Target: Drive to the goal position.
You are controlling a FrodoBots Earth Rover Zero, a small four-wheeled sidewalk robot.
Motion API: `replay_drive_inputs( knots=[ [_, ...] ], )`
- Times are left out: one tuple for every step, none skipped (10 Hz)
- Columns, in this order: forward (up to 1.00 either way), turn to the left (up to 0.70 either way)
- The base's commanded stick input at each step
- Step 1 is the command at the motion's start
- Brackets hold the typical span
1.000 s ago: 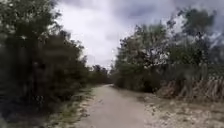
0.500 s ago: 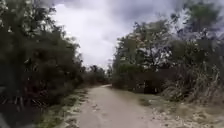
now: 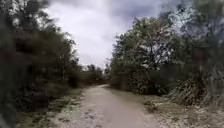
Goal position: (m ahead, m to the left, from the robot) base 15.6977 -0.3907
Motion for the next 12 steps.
replay_drive_inputs(
  knots=[
    [0.85, 0.0],
    [0.85, 0.34],
    [0.85, 0.34],
    [0.85, 0.21],
    [0.85, 0.01],
    [0.85, 0.07],
    [0.85, 0.27],
    [0.85, 0.0],
    [0.85, 0.0],
    [0.85, 0.0],
    [0.85, 0.0],
    [0.85, 0.0]
  ],
)
